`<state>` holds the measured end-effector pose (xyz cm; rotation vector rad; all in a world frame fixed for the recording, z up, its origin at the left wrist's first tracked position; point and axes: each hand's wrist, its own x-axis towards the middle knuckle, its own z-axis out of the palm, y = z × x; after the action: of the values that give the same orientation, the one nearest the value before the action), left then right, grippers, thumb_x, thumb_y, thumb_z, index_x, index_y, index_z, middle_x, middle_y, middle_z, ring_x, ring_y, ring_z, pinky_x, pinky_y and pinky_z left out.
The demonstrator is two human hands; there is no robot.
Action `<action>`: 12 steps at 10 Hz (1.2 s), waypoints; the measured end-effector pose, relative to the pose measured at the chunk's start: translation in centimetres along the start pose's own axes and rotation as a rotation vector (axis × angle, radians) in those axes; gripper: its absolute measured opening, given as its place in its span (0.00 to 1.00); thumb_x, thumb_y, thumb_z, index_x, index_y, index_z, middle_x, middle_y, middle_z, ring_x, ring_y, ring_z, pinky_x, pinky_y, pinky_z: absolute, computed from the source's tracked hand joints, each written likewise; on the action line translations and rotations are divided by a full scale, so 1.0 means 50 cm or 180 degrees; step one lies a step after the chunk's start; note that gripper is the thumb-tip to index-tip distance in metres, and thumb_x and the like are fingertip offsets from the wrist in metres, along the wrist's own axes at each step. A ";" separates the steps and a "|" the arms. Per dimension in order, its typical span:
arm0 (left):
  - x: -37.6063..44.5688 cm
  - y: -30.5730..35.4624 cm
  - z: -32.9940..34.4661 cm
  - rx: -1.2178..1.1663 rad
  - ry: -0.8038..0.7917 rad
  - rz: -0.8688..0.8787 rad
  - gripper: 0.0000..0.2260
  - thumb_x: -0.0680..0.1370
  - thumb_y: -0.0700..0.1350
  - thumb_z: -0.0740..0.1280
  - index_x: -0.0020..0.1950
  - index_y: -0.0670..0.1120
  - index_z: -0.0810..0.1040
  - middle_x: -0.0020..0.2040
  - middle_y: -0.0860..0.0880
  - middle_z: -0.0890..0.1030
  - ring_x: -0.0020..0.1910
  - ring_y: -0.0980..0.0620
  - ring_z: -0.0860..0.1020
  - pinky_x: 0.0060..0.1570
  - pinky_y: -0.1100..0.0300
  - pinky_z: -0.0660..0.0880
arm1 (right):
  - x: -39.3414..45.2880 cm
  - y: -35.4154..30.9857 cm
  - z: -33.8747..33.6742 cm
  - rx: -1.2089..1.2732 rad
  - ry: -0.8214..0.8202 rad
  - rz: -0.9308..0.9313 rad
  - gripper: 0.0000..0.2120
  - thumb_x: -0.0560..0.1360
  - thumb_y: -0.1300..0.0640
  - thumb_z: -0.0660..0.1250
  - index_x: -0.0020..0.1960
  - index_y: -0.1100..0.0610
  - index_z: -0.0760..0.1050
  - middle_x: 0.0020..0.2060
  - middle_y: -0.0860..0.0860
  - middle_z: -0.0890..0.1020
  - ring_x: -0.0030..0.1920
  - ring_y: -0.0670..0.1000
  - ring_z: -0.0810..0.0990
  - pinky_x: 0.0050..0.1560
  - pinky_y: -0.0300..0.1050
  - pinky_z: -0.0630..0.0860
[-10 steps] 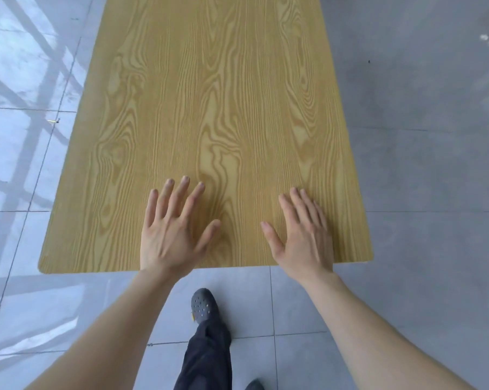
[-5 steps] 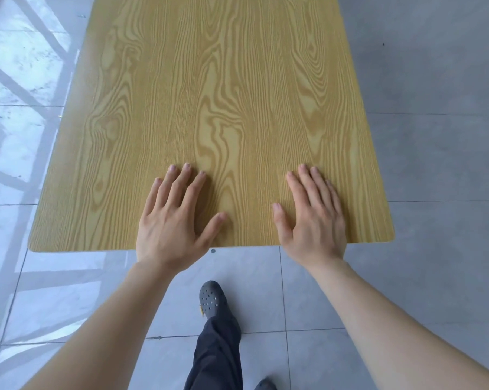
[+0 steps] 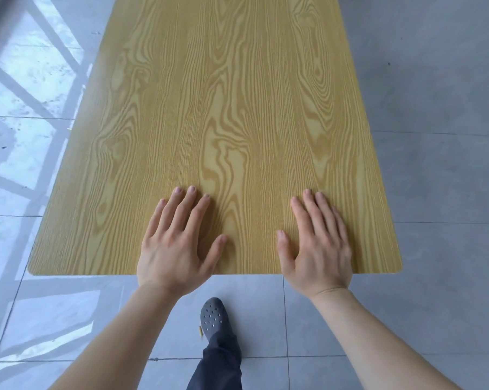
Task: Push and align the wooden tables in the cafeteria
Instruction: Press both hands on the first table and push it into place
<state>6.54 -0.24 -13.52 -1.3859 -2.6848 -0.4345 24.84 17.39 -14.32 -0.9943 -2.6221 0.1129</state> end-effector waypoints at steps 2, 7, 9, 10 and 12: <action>0.019 -0.009 0.007 -0.0024 0.0032 0.0018 0.31 0.80 0.65 0.58 0.78 0.47 0.69 0.79 0.46 0.67 0.82 0.45 0.59 0.80 0.44 0.56 | 0.022 0.000 0.006 0.0026 0.0014 -0.0018 0.30 0.80 0.43 0.57 0.77 0.58 0.68 0.78 0.57 0.68 0.80 0.57 0.62 0.77 0.60 0.60; 0.144 -0.036 0.028 -0.0016 0.0084 0.0032 0.31 0.80 0.64 0.59 0.78 0.47 0.69 0.79 0.46 0.68 0.81 0.45 0.59 0.80 0.45 0.56 | 0.144 0.005 0.045 0.0013 0.0131 -0.0006 0.30 0.80 0.43 0.57 0.76 0.58 0.69 0.77 0.57 0.69 0.79 0.58 0.63 0.78 0.59 0.59; 0.182 -0.045 0.035 -0.0013 0.0070 0.0024 0.31 0.80 0.64 0.59 0.78 0.48 0.69 0.79 0.47 0.68 0.81 0.45 0.59 0.79 0.44 0.56 | 0.182 0.008 0.056 -0.0023 0.0068 0.0002 0.30 0.80 0.42 0.57 0.77 0.58 0.69 0.78 0.57 0.69 0.80 0.58 0.62 0.78 0.58 0.59; 0.205 -0.048 0.039 -0.0017 0.0077 0.0024 0.31 0.80 0.64 0.59 0.77 0.48 0.69 0.79 0.47 0.68 0.81 0.45 0.59 0.79 0.45 0.56 | 0.204 0.010 0.061 -0.0025 0.0055 -0.0003 0.30 0.80 0.43 0.57 0.76 0.58 0.69 0.77 0.57 0.69 0.80 0.58 0.63 0.78 0.58 0.59; 0.267 -0.058 0.050 -0.0026 0.0036 0.0004 0.31 0.80 0.65 0.58 0.78 0.48 0.69 0.79 0.47 0.68 0.81 0.45 0.59 0.80 0.45 0.55 | 0.266 0.015 0.078 -0.0023 0.0041 0.0020 0.30 0.80 0.42 0.57 0.77 0.57 0.69 0.78 0.56 0.69 0.80 0.57 0.62 0.79 0.57 0.57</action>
<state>-3.48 9.34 -13.73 -1.3829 -2.6761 -0.4524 14.71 26.84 -14.42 -1.0025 -2.6099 0.0983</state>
